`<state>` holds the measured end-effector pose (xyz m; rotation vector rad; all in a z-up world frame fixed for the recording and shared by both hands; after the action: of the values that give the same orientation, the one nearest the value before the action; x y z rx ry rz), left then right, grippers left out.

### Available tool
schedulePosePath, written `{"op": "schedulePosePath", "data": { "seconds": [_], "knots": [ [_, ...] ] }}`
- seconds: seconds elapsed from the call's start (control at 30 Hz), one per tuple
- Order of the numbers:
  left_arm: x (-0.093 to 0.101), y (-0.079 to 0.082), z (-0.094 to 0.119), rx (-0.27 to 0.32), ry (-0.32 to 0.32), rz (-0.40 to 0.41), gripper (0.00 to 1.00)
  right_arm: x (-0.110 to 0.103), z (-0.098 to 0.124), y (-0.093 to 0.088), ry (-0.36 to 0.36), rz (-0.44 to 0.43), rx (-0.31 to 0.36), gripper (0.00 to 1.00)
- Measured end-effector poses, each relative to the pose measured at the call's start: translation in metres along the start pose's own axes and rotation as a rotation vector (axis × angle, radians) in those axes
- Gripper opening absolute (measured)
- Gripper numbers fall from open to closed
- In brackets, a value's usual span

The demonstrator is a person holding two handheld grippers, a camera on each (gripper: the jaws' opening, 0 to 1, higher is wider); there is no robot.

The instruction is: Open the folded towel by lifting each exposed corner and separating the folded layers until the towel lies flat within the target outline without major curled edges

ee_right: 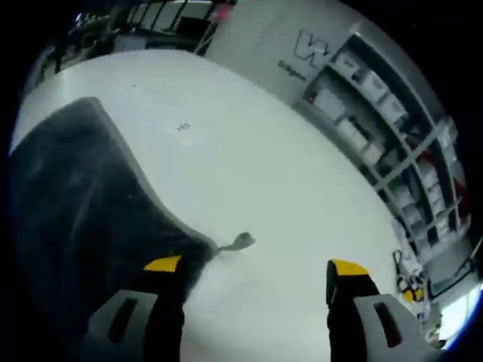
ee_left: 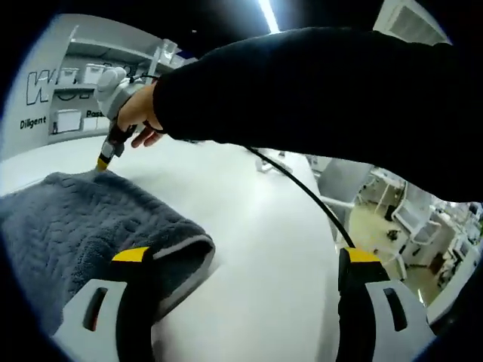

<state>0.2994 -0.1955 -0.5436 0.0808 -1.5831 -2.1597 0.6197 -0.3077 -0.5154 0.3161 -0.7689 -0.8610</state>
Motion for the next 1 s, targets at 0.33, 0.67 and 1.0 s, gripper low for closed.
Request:
{"op": "schedulePosePath", "data": {
  "seconds": [0.33, 0.67, 1.0],
  "knots": [
    [0.011, -0.009, 0.000, 0.001, -0.098, 0.099, 1.00, 0.006, 0.016, 0.003, -0.039, -0.042, 0.029, 0.73],
    [0.034, -0.011, 0.010, -0.015, -0.157, 0.093, 0.98, -0.002, 0.031, -0.005, -0.034, -0.008, 0.045, 0.76],
    [0.033, 0.000, 0.037, 0.052, -0.100, 0.063, 1.00, -0.005, 0.059, -0.005, -0.018, 0.003, 0.074, 0.82]
  ]
}}
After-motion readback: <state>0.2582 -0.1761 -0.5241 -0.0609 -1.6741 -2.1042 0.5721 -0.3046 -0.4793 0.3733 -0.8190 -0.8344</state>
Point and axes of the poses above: the point that each gripper's makers call its tool centre point, and the gripper's own axes: z roughly backward along the fingers, x roughly to its right, y roughly out of its top, the point moved 7 cm from there along z, roughly backward along the fingers, and after that the axes turned 3 degrees about -x, right-handed, at the moved point
